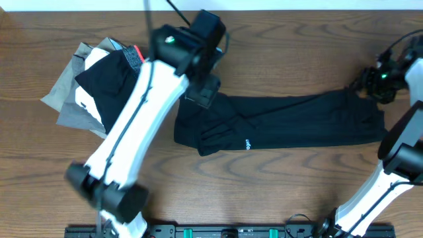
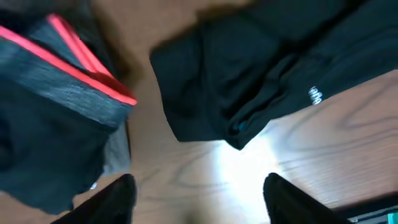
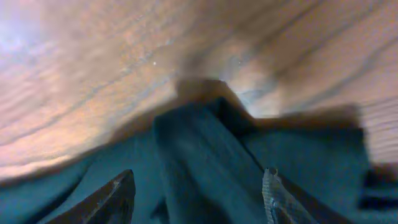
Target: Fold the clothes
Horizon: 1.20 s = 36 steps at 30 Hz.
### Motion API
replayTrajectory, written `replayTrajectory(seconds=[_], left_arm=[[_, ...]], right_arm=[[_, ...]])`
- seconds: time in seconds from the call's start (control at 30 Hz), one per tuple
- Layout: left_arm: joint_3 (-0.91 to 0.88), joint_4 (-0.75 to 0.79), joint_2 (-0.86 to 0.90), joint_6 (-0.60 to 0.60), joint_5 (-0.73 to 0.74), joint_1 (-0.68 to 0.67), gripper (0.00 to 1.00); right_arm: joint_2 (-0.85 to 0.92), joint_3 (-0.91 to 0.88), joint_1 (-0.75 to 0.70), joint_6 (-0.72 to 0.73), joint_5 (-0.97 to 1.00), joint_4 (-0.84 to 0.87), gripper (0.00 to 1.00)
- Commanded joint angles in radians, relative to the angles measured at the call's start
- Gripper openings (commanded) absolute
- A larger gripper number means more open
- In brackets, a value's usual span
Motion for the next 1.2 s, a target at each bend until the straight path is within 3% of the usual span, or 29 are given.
replayTrajectory(seconds=[0.0, 0.03, 0.07, 0.13, 0.17, 0.23, 0.47, 0.53, 0.6, 0.77, 0.83, 0.93, 1.17], left_arm=[[0.007, 0.002, -0.052, -0.019, -0.012, -0.001, 0.70], [0.007, 0.002, -0.061, -0.019, -0.012, -0.001, 0.72], [0.007, 0.002, -0.068, -0.019, -0.012, -0.002, 0.73], [0.007, 0.002, -0.071, -0.019, -0.012, -0.002, 0.74], [0.007, 0.002, -0.071, -0.019, -0.012, -0.002, 0.74], [0.007, 0.003, -0.068, -0.019, -0.012, -0.002, 0.74], [0.007, 0.030, -0.067, -0.019, -0.012, -0.002, 0.79], [0.007, 0.040, -0.067, -0.019, -0.011, -0.002, 0.80], [0.005, 0.048, -0.067, -0.019, 0.000, -0.002, 0.80], [-0.066, 0.104, -0.067, -0.019, 0.090, -0.002, 0.78], [-0.135, 0.156, -0.067, -0.019, 0.122, -0.003, 0.72], [-0.285, 0.275, -0.067, -0.019, 0.174, -0.004, 0.61], [-0.663, 0.600, -0.067, -0.019, 0.250, -0.004, 0.60]], right_arm=[[-0.025, -0.048, 0.034, 0.068, 0.159, 0.036, 0.62], [-0.025, -0.056, 0.037, 0.069, 0.182, 0.047, 0.60], [-0.025, -0.060, 0.038, 0.069, 0.193, 0.049, 0.50], [-0.026, -0.060, 0.035, 0.074, 0.194, 0.046, 0.19], [-0.030, -0.058, 0.031, 0.078, 0.194, 0.040, 0.10], [-0.042, -0.053, 0.013, 0.089, 0.198, 0.029, 0.05], [-0.103, -0.053, -0.076, 0.090, 0.212, 0.019, 0.08], [-0.108, -0.053, -0.097, 0.090, 0.153, 0.020, 0.38], [-0.110, -0.053, -0.113, 0.090, 0.108, 0.012, 0.44], [-0.109, -0.056, -0.114, 0.079, 0.086, -0.011, 0.43], [-0.109, -0.065, -0.107, 0.053, 0.050, -0.005, 0.45], [-0.109, -0.087, -0.098, 0.048, 0.043, 0.013, 0.43], [-0.109, -0.175, -0.094, 0.049, 0.031, 0.069, 0.43]])
